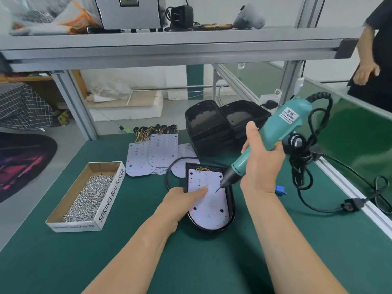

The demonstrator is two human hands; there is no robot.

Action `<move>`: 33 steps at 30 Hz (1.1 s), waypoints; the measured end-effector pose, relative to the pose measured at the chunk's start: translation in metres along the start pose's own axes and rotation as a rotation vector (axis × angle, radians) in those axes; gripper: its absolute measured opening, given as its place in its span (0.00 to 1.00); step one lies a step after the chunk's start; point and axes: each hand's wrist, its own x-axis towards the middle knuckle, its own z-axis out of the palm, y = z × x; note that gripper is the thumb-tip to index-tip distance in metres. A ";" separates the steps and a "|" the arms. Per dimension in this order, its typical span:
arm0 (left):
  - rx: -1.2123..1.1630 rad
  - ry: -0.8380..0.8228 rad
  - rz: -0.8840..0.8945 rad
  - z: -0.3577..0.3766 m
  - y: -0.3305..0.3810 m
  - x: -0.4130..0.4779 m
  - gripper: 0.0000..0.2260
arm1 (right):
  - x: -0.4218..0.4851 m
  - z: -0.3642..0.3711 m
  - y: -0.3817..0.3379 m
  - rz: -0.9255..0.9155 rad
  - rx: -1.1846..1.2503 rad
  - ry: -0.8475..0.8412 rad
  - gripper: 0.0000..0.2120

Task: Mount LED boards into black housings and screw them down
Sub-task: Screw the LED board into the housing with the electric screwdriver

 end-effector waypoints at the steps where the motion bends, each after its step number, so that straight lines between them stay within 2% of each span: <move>1: -0.005 0.017 -0.018 -0.004 0.003 -0.002 0.20 | 0.003 -0.001 0.002 0.036 0.022 0.009 0.10; 3: -0.086 0.113 -0.014 -0.012 0.006 -0.001 0.19 | 0.007 -0.005 0.004 0.101 0.079 0.017 0.08; 6: -0.576 0.200 -0.052 -0.030 0.012 0.000 0.04 | 0.009 -0.008 0.008 0.125 0.084 0.025 0.07; 8: -0.899 0.161 -0.081 -0.041 0.014 -0.002 0.15 | 0.007 -0.007 0.011 0.105 0.074 0.035 0.07; 11: -1.090 0.068 -0.014 -0.043 0.017 -0.007 0.18 | 0.006 -0.005 0.015 0.085 0.074 0.047 0.09; 16: -1.053 0.014 0.062 -0.037 0.022 -0.009 0.14 | 0.008 -0.003 0.017 0.083 0.090 0.061 0.09; 21: -1.027 0.022 0.100 -0.031 0.026 -0.010 0.03 | 0.010 0.003 0.014 0.078 0.120 0.054 0.09; 24: -1.047 -0.043 0.036 -0.033 0.032 -0.013 0.06 | 0.011 0.007 0.011 0.082 0.134 0.061 0.10; 27: -1.022 -0.137 0.076 -0.034 0.038 -0.018 0.12 | 0.013 0.010 0.008 0.093 0.145 0.068 0.10; 33: -0.784 -0.161 0.155 -0.025 0.040 -0.021 0.07 | 0.015 0.016 0.002 0.081 0.169 0.073 0.10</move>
